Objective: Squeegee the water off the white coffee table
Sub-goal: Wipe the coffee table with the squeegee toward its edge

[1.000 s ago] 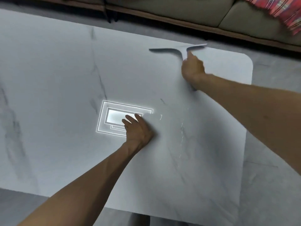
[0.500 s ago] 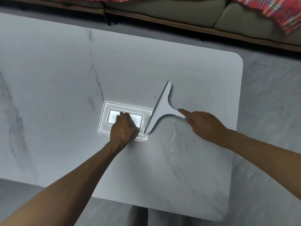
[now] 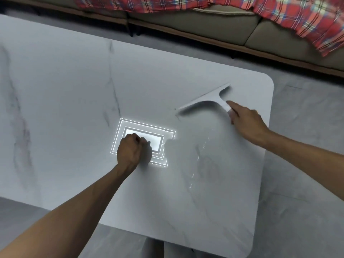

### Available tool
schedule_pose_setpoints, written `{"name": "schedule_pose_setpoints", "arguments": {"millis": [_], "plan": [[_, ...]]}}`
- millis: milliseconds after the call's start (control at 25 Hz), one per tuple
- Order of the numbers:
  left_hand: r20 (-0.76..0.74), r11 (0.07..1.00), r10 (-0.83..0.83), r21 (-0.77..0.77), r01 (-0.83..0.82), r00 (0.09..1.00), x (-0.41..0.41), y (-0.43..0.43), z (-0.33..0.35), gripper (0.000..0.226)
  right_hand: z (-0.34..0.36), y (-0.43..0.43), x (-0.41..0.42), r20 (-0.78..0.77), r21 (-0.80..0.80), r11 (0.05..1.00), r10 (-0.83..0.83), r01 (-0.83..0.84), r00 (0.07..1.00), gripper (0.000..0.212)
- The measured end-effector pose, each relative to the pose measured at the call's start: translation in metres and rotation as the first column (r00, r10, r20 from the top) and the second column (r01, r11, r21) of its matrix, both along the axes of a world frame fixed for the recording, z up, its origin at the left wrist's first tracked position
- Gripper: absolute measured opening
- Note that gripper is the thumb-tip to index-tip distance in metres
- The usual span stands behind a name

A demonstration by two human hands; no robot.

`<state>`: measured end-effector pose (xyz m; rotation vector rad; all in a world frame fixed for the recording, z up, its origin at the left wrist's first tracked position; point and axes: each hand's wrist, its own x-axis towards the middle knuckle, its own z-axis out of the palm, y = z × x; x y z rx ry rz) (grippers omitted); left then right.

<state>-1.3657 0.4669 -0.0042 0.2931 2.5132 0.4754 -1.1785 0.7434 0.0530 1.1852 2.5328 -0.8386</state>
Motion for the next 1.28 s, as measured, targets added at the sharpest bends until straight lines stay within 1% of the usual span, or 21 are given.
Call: {"name": "schedule_pose_setpoints", "arguments": {"millis": [80, 160, 200, 280, 320, 360, 440, 520, 560, 600, 680, 760, 840, 880, 960, 1000, 1040, 1120, 1160, 1200, 1280], "plan": [[-0.015, 1.0, 0.021, -0.001, -0.021, 1.0, -0.021, -0.014, -0.004, 0.029, -0.011, -0.005, -0.074, -0.002, -0.085, 0.978, -0.193, 0.193, 0.981, 0.036], [-0.014, 1.0, 0.016, 0.012, -0.016, 1.0, -0.042, -0.032, -0.01, 0.034, -0.023, -0.019, -0.144, 0.008, -0.121, 0.944, -0.31, 0.308, 0.951, 0.044], [-0.006, 1.0, 0.019, 0.02, -0.019, 1.0, -0.052, -0.041, -0.013, 0.035, -0.03, -0.029, -0.173, -0.001, -0.122, 0.937, -0.33, 0.327, 0.944, 0.047], [0.0, 0.999, 0.048, 0.018, -0.048, 0.999, -0.069, -0.058, -0.017, 0.033, -0.043, -0.054, -0.217, -0.018, -0.128, 0.945, -0.304, 0.3, 0.952, 0.047], [-0.01, 0.998, 0.063, 0.004, -0.063, 0.998, -0.075, -0.064, -0.018, 0.03, -0.048, -0.068, -0.229, -0.022, -0.125, 0.959, -0.26, 0.256, 0.965, 0.047], [-0.024, 0.997, 0.081, -0.006, -0.081, 0.996, -0.08, -0.068, -0.019, 0.027, -0.051, -0.082, -0.234, -0.028, -0.112, 0.978, -0.182, 0.178, 0.983, 0.047], [-0.041, 0.993, 0.118, -0.004, -0.118, 0.992, -0.083, -0.075, -0.02, 0.025, -0.054, -0.109, -0.225, -0.037, -0.063, 0.994, 0.083, -0.085, 0.996, 0.048], [-0.053, 0.991, 0.134, -0.001, -0.134, 0.99, -0.079, -0.073, -0.02, 0.028, -0.055, -0.121, -0.192, -0.028, -0.017, 0.94, 0.34, -0.34, 0.94, 0.05], [-0.058, 0.991, 0.135, 0.004, -0.135, 0.989, -0.076, -0.07, -0.02, 0.028, -0.055, -0.117, -0.169, -0.016, -0.013, 0.91, 0.414, -0.414, 0.91, 0.05], [-0.059, 0.992, 0.127, 0.006, -0.127, 0.99, -0.07, -0.065, -0.02, 0.029, -0.054, -0.108, -0.142, 0.004, -0.024, 0.892, 0.452, -0.452, 0.892, 0.049], [-0.064, 0.997, 0.071, -0.015, -0.072, 0.995, -0.057, -0.05, -0.022, 0.031, -0.052, -0.082, -0.087, 0.078, -0.062, 0.885, 0.466, -0.462, 0.881, 0.047], [-0.083, 0.999, -0.051, -0.009, 0.051, 0.995, -0.033, -0.029, -0.025, 0.036, -0.047, -0.049, -0.028, 0.158, -0.044, 0.897, 0.44, -0.439, 0.884, 0.045], [-0.117, 0.974, -0.227, -0.026, 0.226, 0.967, -0.004, -0.001, -0.03, 0.039, -0.038, -0.017, 0.028, 0.245, -0.008, 0.914, 0.395, -0.406, 0.885, 0.045], [-0.119, 0.946, -0.322, -0.087, 0.314, 0.939, 0.011, 0.015, -0.033, 0.039, -0.033, -0.005, 0.054, 0.289, 0.002, 0.922, 0.37, -0.387, 0.883, 0.046], [-0.032, 0.859, -0.485, -0.207, 0.469, 0.874, 0.035, 0.045, -0.041, 0.048, -0.022, 0.012, 0.094, 0.341, 0.037, 0.93, 0.331, -0.365, 0.88, 0.046], [0.023, 0.805, -0.555, -0.237, 0.544, 0.832, 0.047, 0.06, -0.044, 0.056, -0.018, 0.021, 0.107, 0.333, 0.071, 0.933, 0.312, -0.354, 0.89, 0.046], [0.043, 0.735, -0.635, -0.275, 0.62, 0.771, 0.058, 0.072, -0.05, 0.062, -0.016, 0.03, 0.113, 0.297, 0.109, 0.938, 0.287, -0.33, 0.911, 0.046], [0.041, 0.6, -0.755, -0.36, 0.715, 0.655, 0.073, 0.085, -0.059, 0.063, -0.017, 0.043, 0.096, 0.156, 0.164, 0.961, 0.199, -0.224, 0.968, 0.045], [0.04, 0.563, -0.783, -0.381, 0.734, 0.621, 0.079, 0.089, -0.063, 0.062, -0.02, 0.051, 0.08, 0.089, 0.173, 0.974, 0.132, -0.146, 0.987, 0.045], [0.032, 0.558, -0.788, -0.386, 0.735, 0.615, 0.082, 0.092, -0.067, 0.06, -0.026, 0.06, 0.059, 0.056, 0.168, 0.983, 0.064, -0.072, 0.996, 0.044], [0.054, 0.569, -0.772, -0.388, 0.725, 0.634, 0.083, 0.094, -0.072, 0.058, -0.037, 0.073, 0.016, 0.049, 0.108, 0.991, -0.085, 0.08, 0.995, 0.045]]}}
